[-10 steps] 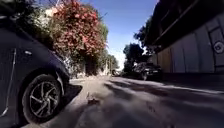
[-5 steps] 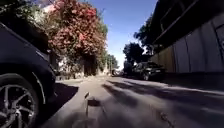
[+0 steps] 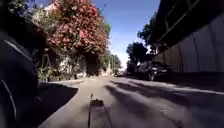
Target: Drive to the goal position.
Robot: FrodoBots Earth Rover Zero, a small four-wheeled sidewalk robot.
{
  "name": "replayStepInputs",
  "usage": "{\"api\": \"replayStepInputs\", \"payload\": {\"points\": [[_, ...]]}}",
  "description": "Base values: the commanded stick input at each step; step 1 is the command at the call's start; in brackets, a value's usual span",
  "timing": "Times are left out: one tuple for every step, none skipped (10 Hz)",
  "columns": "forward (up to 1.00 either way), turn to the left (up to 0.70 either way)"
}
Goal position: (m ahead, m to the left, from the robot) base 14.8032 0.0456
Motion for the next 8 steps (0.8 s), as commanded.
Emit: {"api": "replayStepInputs", "payload": {"points": [[1.0,0.18],[1.0,0.08],[1.0,0.0],[1.0,0.0],[1.0,0.0],[1.0,0.0],[1.0,0.0],[1.0,0.0]]}}
